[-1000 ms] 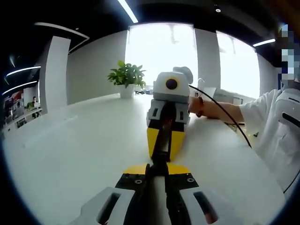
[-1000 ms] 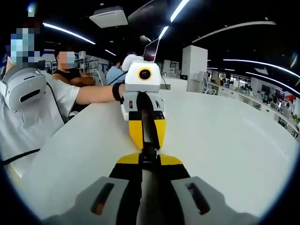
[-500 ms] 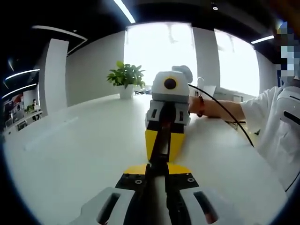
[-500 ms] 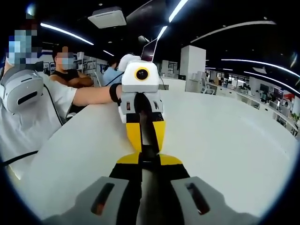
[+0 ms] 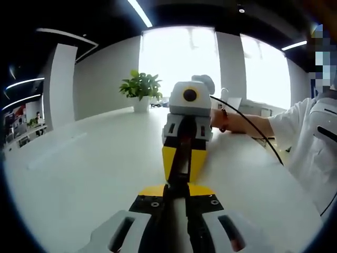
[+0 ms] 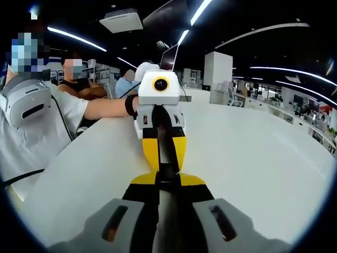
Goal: Snap the two parts of the plastic buckle together until the buckle closes and remains connected.
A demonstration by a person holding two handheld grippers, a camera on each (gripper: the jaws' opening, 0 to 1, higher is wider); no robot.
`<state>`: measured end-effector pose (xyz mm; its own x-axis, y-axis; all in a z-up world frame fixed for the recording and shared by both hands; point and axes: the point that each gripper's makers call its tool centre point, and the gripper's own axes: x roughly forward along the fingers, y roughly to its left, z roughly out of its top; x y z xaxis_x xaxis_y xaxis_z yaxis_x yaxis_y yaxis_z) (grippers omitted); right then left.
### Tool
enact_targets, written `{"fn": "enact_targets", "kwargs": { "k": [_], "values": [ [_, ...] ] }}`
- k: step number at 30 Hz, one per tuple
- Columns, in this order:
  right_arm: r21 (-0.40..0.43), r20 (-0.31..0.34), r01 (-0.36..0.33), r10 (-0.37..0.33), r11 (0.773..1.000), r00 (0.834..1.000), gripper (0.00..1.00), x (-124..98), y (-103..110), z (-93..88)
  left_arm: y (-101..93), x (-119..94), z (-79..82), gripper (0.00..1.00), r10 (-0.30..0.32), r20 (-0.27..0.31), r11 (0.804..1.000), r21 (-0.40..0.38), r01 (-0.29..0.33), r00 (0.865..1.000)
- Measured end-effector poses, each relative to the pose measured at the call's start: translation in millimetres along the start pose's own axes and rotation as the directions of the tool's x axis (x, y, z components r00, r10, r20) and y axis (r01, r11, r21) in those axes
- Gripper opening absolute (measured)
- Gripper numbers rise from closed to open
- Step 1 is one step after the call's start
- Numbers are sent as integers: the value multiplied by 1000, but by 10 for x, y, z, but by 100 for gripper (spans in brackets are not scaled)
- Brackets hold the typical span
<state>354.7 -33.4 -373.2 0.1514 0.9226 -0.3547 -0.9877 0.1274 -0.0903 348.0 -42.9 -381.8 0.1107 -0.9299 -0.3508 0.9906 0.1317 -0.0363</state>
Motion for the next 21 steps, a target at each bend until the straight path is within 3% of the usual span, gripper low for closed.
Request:
{"fn": "enact_targets", "kwargs": {
  "k": [12,21],
  "values": [
    [-3,8,2,-1,1000,1000,10,-5,12,21,-176,-48,-1,11,3,9,1000,-13,-3,1000],
    [-3,12,2,-2,1000,1000,11,-19,10,26,-157,-80,12,12,8,18,1000,-8,-8,1000]
  ]
}}
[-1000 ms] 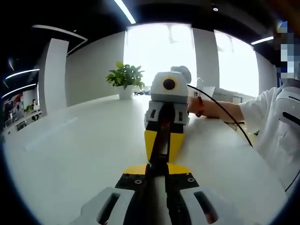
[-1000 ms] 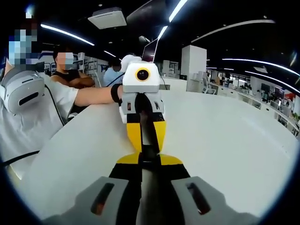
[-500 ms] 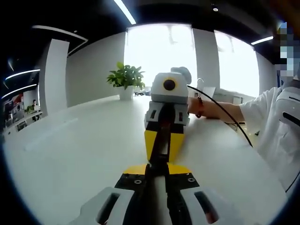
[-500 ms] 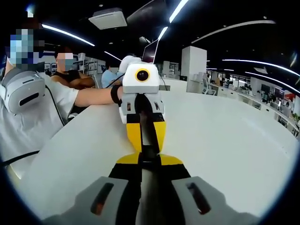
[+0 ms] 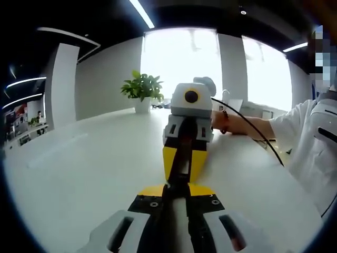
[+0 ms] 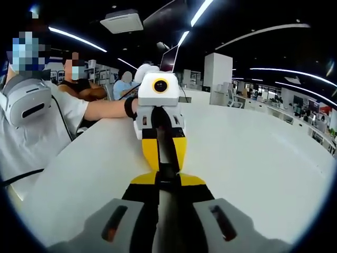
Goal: Snap the two parts of the plastic buckle together until the buckle closes and remains connected.
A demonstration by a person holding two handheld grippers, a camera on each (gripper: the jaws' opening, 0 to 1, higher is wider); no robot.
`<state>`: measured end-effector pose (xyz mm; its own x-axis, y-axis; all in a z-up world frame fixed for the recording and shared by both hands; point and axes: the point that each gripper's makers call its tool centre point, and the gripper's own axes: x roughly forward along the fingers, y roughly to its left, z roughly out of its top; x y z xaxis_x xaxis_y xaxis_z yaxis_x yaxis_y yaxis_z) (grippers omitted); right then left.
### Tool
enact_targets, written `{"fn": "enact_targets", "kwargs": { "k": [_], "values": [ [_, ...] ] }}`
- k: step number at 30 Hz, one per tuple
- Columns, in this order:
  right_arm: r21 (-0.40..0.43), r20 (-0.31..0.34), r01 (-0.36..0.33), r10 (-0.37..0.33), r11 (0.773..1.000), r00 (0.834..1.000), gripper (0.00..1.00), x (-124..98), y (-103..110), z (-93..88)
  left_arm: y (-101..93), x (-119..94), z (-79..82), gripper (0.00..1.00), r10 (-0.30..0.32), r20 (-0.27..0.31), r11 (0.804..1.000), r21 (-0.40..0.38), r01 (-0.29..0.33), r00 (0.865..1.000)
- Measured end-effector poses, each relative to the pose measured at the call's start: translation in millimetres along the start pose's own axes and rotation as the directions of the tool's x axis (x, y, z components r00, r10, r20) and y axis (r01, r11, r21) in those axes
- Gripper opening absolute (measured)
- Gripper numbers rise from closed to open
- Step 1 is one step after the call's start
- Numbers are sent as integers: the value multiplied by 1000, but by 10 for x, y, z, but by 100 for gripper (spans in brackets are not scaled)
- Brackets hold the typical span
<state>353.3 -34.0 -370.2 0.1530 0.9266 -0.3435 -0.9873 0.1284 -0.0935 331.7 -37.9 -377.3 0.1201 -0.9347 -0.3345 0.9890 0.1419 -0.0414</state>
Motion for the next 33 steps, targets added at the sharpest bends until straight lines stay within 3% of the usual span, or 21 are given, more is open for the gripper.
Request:
{"fn": "enact_targets", "kwargs": {
  "k": [14,29,31,33],
  "values": [
    [2,4,0,0,1000,1000,11,-33,42,28,209,-41,37,16,17,-3,1000,9,-17,1000],
    [3,9,-5,5,1000,1000,11,-57,9,40,278,-61,35,24,30,-15,1000,-9,-30,999],
    [5,9,-5,5,1000,1000,11,-57,5,40,288,-63,34,31,40,-15,999,-10,-40,999],
    [5,9,-5,5,1000,1000,11,-56,4,41,256,-53,29,46,41,-12,999,-21,-42,999]
  ]
}}
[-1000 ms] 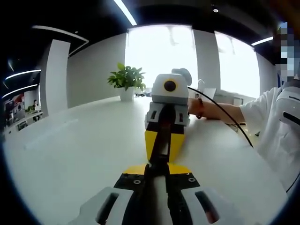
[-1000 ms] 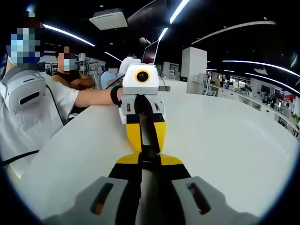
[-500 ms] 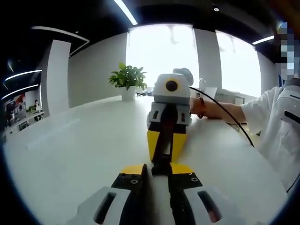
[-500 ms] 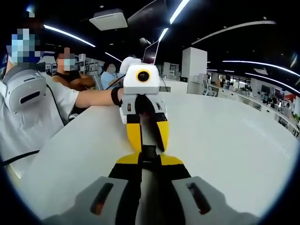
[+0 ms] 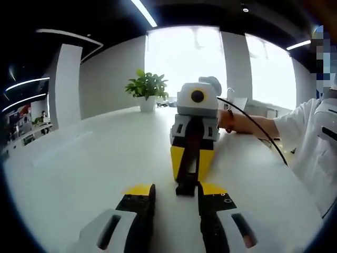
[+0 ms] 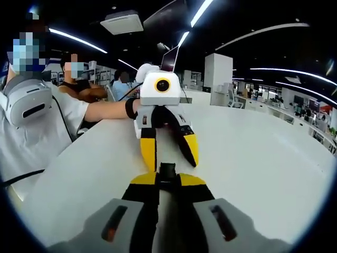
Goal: Snap the two parts of the plastic buckle together until the buckle closes and remains connected.
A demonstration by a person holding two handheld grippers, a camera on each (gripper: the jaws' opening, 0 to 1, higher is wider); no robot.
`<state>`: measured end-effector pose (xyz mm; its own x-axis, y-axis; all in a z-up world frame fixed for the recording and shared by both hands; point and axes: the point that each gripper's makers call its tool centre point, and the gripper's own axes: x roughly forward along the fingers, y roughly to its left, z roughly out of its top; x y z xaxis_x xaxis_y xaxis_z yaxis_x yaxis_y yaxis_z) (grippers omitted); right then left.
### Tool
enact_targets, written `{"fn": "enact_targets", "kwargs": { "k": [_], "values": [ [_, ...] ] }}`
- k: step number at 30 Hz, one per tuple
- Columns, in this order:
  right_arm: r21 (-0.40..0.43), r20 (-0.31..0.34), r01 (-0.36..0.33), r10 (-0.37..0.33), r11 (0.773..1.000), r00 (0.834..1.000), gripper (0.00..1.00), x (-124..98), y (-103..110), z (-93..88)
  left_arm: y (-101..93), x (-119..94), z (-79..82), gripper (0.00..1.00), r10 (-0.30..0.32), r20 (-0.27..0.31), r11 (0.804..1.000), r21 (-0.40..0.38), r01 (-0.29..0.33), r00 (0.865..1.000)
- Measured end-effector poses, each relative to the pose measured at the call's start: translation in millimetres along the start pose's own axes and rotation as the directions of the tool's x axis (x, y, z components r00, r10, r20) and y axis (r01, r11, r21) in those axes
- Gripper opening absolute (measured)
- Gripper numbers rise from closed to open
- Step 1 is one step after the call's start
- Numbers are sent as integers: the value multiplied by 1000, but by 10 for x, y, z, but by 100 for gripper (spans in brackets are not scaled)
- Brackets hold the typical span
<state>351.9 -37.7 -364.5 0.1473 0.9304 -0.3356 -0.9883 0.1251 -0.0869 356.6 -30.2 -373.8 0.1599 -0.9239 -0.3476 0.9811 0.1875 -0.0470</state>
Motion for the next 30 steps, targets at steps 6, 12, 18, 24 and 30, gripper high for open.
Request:
{"fn": "enact_targets", "kwargs": {
  "k": [6,12,18,24,30],
  "values": [
    [2,0,0,0,1000,1000,11,3,-11,-2,-14,13,-3,49,-1,2,1000,2,1,1000],
    [1,1,0,0,1000,1000,11,8,-5,-3,16,-18,115,52,-4,60,999,-36,6,998],
    [2,1,0,0,1000,1000,11,16,9,-5,136,-23,158,73,38,85,999,-32,-35,996],
    [3,0,1,-1,1000,1000,11,18,10,-8,261,-54,284,98,107,162,994,-2,-108,981],
    [3,1,1,-1,1000,1000,11,15,3,-8,344,-145,345,99,145,194,989,-46,-139,970]
  ]
}}
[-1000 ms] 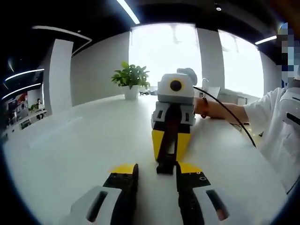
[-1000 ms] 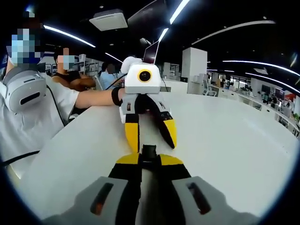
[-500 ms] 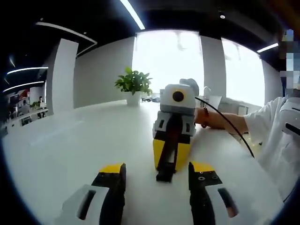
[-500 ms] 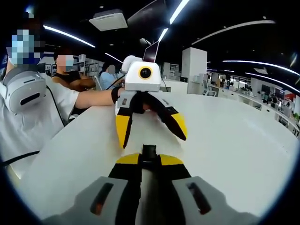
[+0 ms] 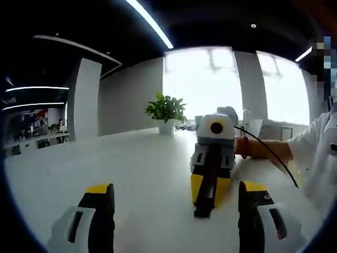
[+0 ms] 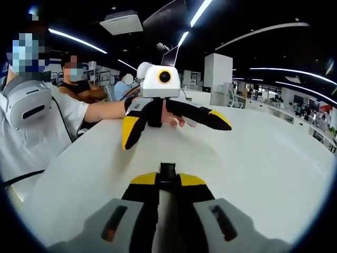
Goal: Snap the two parts of the plastic buckle together until the buckle closes and remains connected.
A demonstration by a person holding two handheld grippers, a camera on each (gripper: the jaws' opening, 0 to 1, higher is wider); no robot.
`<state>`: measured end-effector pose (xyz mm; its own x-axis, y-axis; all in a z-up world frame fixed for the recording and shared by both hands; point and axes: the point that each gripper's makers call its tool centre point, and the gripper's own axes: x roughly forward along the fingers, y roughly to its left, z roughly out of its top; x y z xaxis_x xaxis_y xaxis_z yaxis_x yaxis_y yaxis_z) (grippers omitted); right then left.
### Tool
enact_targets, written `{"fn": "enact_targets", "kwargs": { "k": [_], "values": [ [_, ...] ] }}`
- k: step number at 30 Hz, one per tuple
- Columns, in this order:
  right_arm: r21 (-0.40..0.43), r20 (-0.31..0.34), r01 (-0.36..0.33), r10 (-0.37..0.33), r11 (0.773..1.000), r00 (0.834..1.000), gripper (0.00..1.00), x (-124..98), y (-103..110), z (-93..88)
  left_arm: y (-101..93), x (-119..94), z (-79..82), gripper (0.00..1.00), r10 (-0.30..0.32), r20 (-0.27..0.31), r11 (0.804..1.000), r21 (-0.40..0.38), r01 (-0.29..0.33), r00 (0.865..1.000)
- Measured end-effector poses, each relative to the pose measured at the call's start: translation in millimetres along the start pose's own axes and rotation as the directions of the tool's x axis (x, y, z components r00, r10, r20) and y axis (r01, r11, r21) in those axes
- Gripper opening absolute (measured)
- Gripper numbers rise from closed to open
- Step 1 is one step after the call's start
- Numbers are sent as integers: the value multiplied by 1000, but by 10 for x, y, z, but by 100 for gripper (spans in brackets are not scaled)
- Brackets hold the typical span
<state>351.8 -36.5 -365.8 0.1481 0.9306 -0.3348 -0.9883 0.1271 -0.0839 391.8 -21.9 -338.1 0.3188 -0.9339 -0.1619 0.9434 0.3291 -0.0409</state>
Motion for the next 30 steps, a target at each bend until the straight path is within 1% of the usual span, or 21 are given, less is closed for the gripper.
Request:
{"fn": "enact_targets", "kwargs": {
  "k": [3,6,8,17,30],
  "values": [
    [0,0,0,0,1000,1000,11,9,24,-1,-3,5,-2,99,2,-1,1000,13,-2,1000],
    [-1,0,3,-3,1000,1000,11,13,34,0,19,7,-1,99,18,-7,999,27,-18,1000],
    [1,0,3,-3,1000,1000,11,15,39,0,22,3,11,99,19,0,1000,24,-19,1000],
    [4,6,5,-5,1000,1000,11,30,65,1,-55,11,31,99,-1,4,999,34,0,1000],
    [3,3,6,-6,1000,1000,11,40,88,-1,-47,5,40,99,8,10,1000,27,-8,1000]
  ]
}}
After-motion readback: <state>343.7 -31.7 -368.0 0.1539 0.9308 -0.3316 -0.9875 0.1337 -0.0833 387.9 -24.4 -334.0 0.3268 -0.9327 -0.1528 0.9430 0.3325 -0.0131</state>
